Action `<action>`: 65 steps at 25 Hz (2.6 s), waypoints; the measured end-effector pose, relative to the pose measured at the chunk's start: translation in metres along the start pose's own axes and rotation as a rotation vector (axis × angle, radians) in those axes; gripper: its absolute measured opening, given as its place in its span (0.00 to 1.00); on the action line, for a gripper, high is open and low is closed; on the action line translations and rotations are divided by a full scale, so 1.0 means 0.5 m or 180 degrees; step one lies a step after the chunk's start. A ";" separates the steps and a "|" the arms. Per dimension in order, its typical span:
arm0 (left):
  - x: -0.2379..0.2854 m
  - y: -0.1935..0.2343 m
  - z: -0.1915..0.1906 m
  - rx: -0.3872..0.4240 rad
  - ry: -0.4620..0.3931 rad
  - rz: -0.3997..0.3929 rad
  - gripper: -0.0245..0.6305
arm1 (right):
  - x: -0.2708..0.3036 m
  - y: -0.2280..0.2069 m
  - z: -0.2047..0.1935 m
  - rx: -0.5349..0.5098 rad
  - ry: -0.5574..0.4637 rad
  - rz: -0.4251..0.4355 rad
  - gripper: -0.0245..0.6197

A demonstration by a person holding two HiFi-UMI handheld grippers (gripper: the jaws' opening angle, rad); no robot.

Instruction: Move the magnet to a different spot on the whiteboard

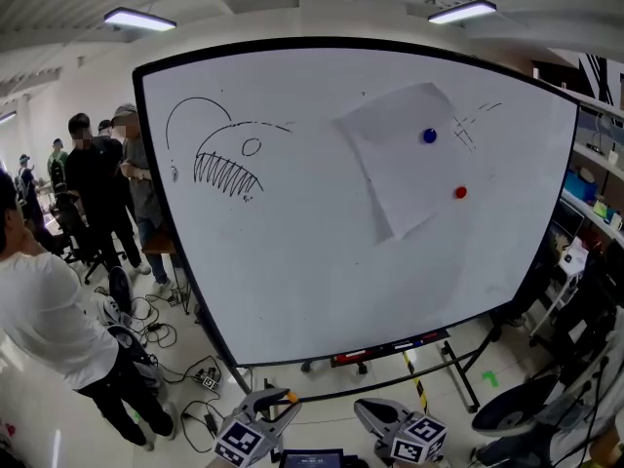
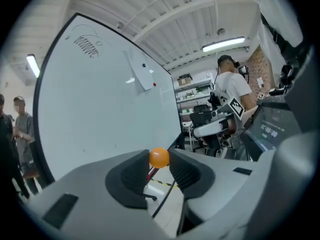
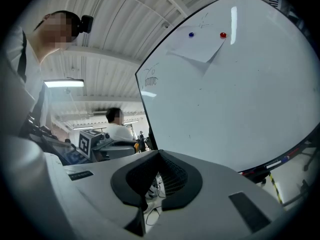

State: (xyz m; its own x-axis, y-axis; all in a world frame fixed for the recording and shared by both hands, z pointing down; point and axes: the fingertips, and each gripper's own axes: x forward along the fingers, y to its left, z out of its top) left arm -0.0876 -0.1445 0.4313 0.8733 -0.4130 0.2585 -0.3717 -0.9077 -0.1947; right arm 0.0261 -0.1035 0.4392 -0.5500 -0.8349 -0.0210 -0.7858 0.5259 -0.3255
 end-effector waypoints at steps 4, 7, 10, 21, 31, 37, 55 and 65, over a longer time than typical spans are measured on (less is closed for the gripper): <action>0.088 0.007 0.083 0.0439 -0.0067 -0.0074 0.25 | -0.015 -0.059 0.030 0.0015 -0.0062 -0.0050 0.09; 0.148 0.025 0.149 0.0752 -0.0060 -0.0039 0.25 | -0.022 -0.103 0.043 0.0052 -0.0101 -0.0078 0.09; 0.201 0.051 0.208 0.1085 -0.0006 0.0110 0.25 | -0.028 -0.146 0.048 0.0105 -0.0140 -0.0098 0.09; 0.355 0.181 0.373 0.1589 0.0207 0.0841 0.25 | 0.005 -0.258 0.079 0.0200 -0.0265 0.0047 0.09; 0.426 0.270 0.432 0.2227 0.0583 0.1814 0.25 | 0.051 -0.321 0.098 0.0185 -0.0202 0.0375 0.09; 0.463 0.275 0.450 0.2376 0.0774 0.2066 0.25 | 0.060 -0.359 0.108 0.0152 -0.0168 0.0499 0.09; 0.494 0.283 0.438 0.2741 0.0894 0.2239 0.34 | 0.088 -0.402 0.119 0.0194 -0.0172 0.0569 0.09; 0.436 0.279 0.397 0.2127 0.0538 0.2046 0.34 | 0.067 -0.392 0.122 0.0143 -0.0175 0.0443 0.09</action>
State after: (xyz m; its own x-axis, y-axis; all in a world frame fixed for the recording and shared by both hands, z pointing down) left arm 0.1133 -0.3463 0.2728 0.4867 -0.8728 0.0366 -0.4628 -0.2932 -0.8365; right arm 0.1790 -0.2446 0.4448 -0.6354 -0.7628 -0.1202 -0.6890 0.6303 -0.3578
